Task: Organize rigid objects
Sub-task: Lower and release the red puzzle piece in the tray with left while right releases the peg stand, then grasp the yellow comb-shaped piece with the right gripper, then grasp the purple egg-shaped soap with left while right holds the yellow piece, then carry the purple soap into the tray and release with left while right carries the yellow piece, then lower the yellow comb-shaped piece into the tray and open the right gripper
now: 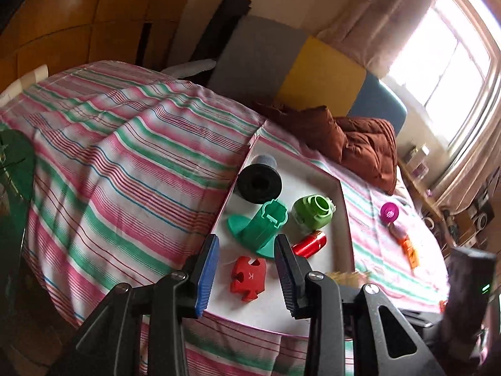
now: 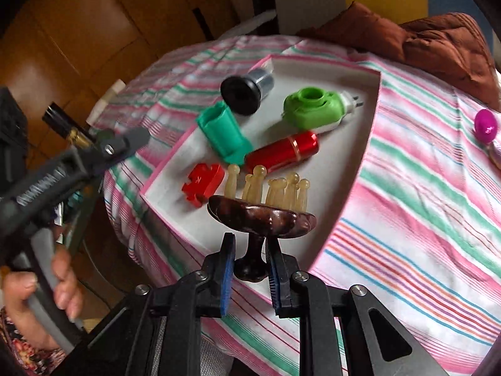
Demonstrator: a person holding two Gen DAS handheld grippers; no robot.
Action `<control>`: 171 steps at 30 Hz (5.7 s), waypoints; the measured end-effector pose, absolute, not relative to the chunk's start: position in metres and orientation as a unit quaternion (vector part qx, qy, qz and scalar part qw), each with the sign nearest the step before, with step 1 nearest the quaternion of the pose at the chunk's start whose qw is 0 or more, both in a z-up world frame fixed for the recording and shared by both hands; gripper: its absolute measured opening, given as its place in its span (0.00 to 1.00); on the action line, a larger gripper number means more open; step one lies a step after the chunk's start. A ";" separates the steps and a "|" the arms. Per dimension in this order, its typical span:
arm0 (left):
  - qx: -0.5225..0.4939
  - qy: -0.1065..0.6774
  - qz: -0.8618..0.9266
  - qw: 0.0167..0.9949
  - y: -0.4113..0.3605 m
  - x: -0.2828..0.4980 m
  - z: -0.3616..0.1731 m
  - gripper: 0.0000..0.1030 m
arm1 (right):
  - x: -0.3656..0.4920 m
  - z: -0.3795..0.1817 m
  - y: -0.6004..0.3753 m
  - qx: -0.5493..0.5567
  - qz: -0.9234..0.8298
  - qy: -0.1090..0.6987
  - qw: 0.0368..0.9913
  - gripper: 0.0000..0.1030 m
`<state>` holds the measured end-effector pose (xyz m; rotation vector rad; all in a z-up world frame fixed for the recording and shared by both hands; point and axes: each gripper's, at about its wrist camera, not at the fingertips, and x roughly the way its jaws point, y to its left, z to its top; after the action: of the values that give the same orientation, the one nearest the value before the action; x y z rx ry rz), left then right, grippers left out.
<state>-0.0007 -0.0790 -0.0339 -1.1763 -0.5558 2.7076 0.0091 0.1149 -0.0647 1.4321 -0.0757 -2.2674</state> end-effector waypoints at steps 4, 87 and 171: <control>-0.392 -0.197 0.896 0.070 -0.082 -0.002 -0.032 0.35 | 0.007 -0.073 0.110 0.530 -0.818 -0.023 0.224 0.22; -0.469 0.291 0.717 0.426 0.424 -0.167 -0.092 0.48 | -0.008 -0.095 0.513 0.531 -0.810 -0.243 -0.057 0.27; -0.444 -0.175 0.874 0.088 -0.020 -0.104 0.000 0.44 | -0.153 -0.037 0.199 0.460 -0.867 -0.115 0.154 0.49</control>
<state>-0.1042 -0.0197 -0.0003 -1.3225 -0.5211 2.6032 -0.1526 0.1986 -0.0366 1.3197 -0.3310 -2.4842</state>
